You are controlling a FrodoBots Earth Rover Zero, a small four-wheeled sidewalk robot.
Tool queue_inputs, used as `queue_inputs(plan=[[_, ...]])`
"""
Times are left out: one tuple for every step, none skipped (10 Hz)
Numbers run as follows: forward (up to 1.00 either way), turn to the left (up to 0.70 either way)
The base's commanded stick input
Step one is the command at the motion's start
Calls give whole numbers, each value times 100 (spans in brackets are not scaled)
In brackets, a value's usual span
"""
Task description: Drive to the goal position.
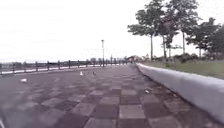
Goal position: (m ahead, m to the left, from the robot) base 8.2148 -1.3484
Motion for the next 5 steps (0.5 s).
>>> queue_inputs(plan=[[100,0],[100,0],[100,0],[100,0],[100,0]])
